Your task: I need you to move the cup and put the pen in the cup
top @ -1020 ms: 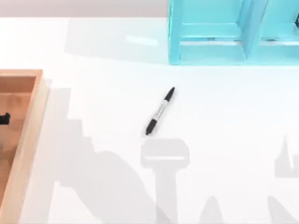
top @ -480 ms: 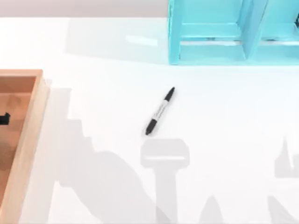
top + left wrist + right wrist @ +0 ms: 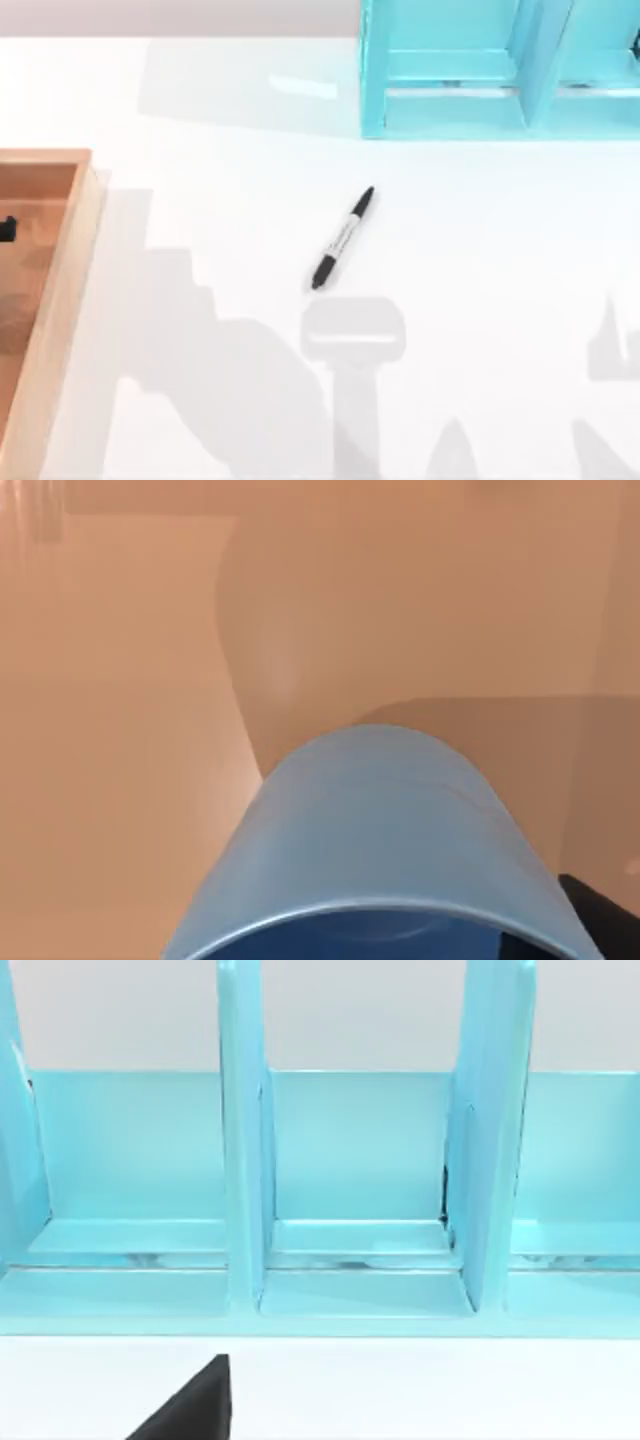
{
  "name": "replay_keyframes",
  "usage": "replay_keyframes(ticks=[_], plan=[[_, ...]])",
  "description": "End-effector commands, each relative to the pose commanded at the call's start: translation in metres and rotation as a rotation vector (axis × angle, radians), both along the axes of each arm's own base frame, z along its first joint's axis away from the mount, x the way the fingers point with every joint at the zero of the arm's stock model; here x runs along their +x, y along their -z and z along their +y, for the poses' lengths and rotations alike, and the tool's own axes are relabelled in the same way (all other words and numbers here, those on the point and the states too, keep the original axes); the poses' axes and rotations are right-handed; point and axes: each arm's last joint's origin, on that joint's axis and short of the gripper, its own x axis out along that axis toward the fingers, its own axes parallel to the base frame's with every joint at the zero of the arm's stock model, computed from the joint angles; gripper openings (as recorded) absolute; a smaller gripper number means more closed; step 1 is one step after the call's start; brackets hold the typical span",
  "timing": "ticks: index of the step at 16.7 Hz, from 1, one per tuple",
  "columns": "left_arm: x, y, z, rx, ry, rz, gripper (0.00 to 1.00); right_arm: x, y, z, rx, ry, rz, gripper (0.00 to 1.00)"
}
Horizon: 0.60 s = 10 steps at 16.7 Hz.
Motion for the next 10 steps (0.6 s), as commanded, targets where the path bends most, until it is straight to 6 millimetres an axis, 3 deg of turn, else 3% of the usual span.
replay_keyframes(ticks=[4, 7, 10], plan=[[0.020, -0.042, -0.018, 0.005, -0.076, -0.063, 0.00, 0.000, 0.000, 0.000, 0.000, 0.000, 0.000, 1.00], [0.023, -0.079, -0.058, -0.007, -0.069, -0.055, 0.00, 0.000, 0.000, 0.000, 0.000, 0.000, 0.000, 1.00], [0.009, -0.110, -0.108, -0.017, -0.014, -0.009, 0.00, 0.000, 0.000, 0.000, 0.000, 0.000, 0.000, 1.00]])
